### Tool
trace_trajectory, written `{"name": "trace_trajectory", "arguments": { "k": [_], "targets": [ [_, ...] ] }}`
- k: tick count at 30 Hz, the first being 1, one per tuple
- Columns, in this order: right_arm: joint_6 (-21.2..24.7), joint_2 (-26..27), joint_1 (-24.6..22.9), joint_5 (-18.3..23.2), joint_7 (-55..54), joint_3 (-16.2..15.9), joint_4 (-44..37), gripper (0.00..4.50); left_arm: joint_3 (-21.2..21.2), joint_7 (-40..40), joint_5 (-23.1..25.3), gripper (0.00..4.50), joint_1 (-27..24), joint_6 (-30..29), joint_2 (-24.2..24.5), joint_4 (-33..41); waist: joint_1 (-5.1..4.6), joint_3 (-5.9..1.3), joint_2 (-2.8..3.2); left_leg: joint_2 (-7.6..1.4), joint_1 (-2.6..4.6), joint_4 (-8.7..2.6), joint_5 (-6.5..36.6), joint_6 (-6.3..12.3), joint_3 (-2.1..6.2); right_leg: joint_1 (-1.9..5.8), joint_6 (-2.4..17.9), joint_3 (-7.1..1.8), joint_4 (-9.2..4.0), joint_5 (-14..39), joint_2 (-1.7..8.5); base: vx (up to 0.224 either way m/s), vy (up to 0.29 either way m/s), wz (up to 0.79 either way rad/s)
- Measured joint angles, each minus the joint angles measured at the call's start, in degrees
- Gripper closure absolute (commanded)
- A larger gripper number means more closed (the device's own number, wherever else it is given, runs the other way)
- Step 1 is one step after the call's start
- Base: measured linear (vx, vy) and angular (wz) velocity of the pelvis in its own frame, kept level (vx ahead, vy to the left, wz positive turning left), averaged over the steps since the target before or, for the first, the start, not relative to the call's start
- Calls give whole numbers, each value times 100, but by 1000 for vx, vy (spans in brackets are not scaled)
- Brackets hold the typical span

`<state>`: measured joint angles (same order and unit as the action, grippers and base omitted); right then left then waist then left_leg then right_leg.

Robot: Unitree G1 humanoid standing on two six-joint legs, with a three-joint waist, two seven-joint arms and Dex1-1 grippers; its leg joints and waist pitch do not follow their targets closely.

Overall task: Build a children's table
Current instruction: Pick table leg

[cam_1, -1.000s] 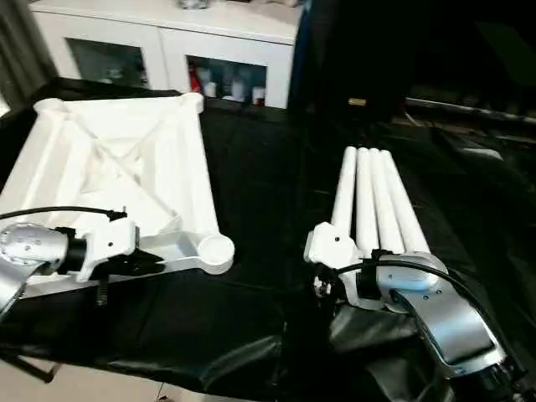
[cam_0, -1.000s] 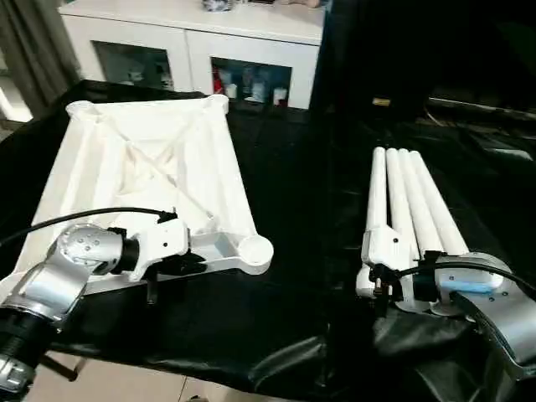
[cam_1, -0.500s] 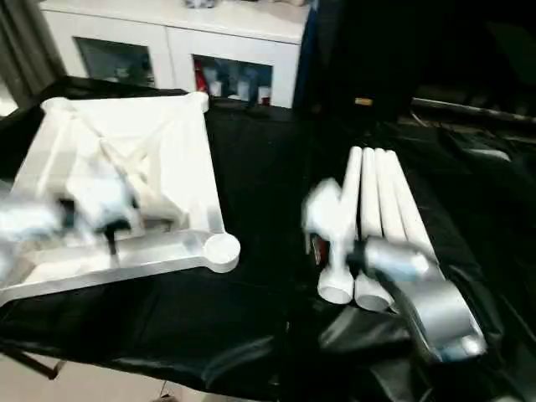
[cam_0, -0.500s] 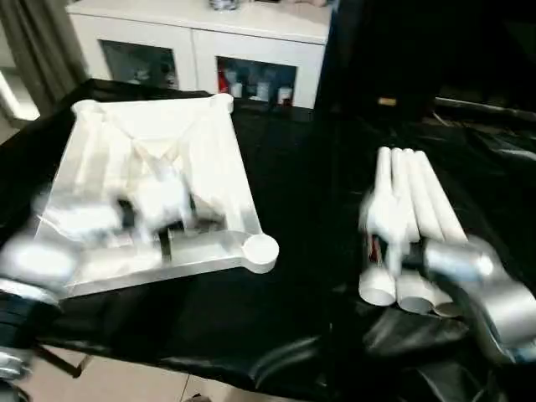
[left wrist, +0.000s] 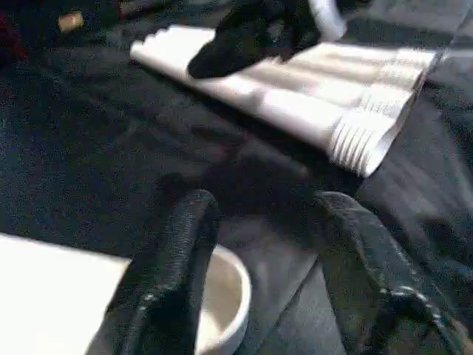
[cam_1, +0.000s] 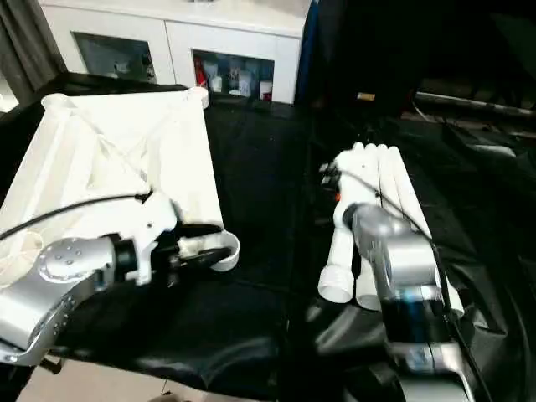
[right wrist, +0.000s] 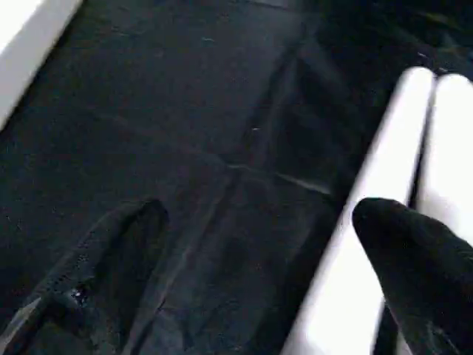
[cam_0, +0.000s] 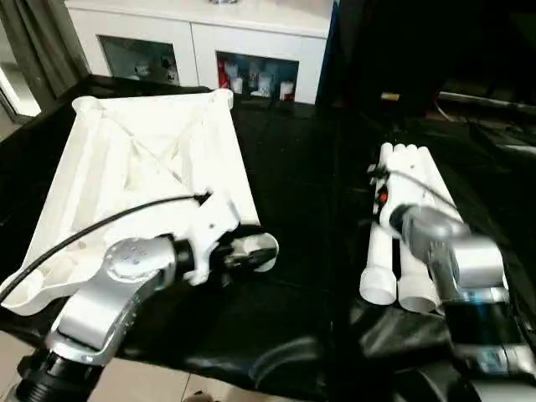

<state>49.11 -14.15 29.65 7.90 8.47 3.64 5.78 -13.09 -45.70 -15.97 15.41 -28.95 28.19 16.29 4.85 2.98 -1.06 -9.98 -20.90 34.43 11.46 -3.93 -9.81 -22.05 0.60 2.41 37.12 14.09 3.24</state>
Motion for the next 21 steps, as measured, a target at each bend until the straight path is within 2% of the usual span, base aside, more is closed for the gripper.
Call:
{"name": "trace_trajectory", "arguments": {
  "k": [5, 13, 21],
  "targets": [
    [575, 31, 148, -35, -141, 102, 14, 0, -28, 103, 130, 143, 83, -71, -55, 85, 4, 4, -9, 1, -1, 3, -4, -3, -1, 1, -7, -4, -3, -9, 0, 0, 0, 0],
    [1892, 216, 211, 31, -449, 423, 14, 0, -281, 33, 159, 143, 113, -243, 17, 321, 7, 5, -20, 1, -1, 3, -8, -8, -1, 1, -11, -3, -3, -12, 0, 0, 0, 0],
    [2513, 474, -1, 72, -532, 551, -16, 0, -364, 31, 193, 143, 113, -343, 55, 380, 12, 1, -27, 1, 1, 3, -16, -14, -1, 1, -14, -5, -3, -21, 0, 0, 0, 0]
  ]
}}
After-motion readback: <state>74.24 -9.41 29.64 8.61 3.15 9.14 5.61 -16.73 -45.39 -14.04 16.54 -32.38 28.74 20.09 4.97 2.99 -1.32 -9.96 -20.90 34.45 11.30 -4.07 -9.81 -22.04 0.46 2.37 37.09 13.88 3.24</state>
